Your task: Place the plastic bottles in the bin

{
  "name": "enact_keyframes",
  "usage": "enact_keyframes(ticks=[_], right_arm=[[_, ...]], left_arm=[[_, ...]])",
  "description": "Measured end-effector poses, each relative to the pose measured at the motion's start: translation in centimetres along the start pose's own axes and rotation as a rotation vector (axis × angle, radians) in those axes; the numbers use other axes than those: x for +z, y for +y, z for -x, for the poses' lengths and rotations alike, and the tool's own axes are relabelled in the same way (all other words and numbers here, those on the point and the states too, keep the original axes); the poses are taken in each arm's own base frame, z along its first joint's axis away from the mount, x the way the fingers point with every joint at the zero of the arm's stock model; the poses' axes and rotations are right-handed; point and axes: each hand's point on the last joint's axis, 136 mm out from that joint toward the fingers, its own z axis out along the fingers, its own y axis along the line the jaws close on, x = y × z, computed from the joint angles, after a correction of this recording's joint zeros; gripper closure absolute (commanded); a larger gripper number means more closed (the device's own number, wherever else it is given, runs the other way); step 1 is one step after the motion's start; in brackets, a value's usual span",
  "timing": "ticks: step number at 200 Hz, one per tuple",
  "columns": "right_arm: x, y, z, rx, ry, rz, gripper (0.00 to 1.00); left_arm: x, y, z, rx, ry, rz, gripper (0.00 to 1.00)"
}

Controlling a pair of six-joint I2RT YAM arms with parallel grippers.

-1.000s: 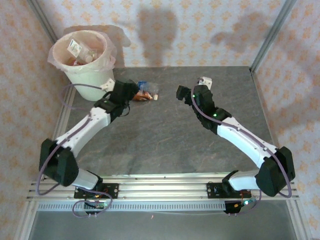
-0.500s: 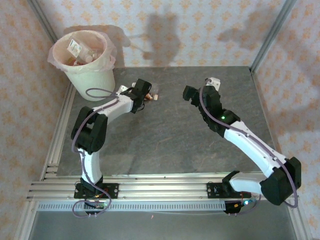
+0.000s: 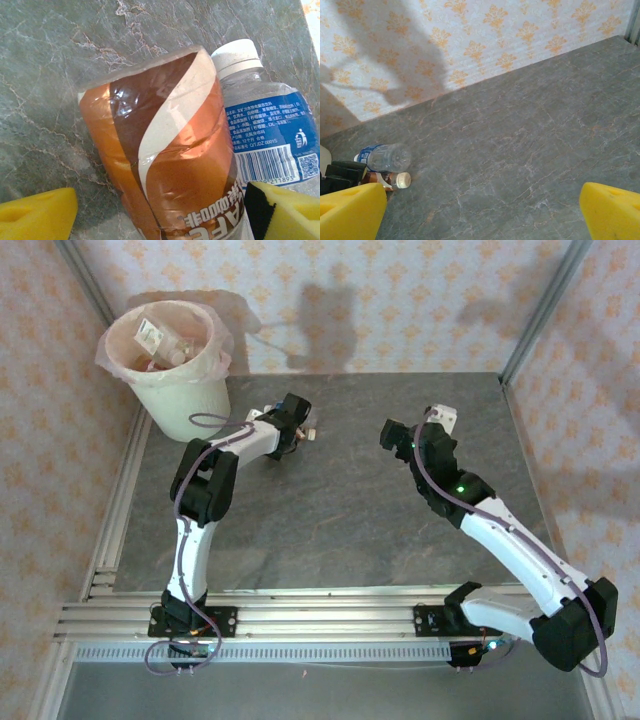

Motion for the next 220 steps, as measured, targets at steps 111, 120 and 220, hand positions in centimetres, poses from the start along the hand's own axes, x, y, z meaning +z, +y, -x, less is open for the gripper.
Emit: enact_keyframes(ticks=[111, 120, 220], right_arm=[[0.0, 0.0, 0.0, 0.001, 0.000, 0.000, 0.01], [0.0, 0.0, 0.0, 0.001, 0.001, 0.000, 0.01], [0.3, 0.4, -0.5, 0.008, 0.018, 0.016, 0.01]], left_arm=[[-0.3, 4.6, 1.5, 0.021, -0.040, 0.081, 0.20], [-0.2, 4.9, 1.9, 0.017, -0.040, 0.088, 0.22], [-2.2, 4.5, 5.1, 0.184, -0.082, 0.066, 0.39]])
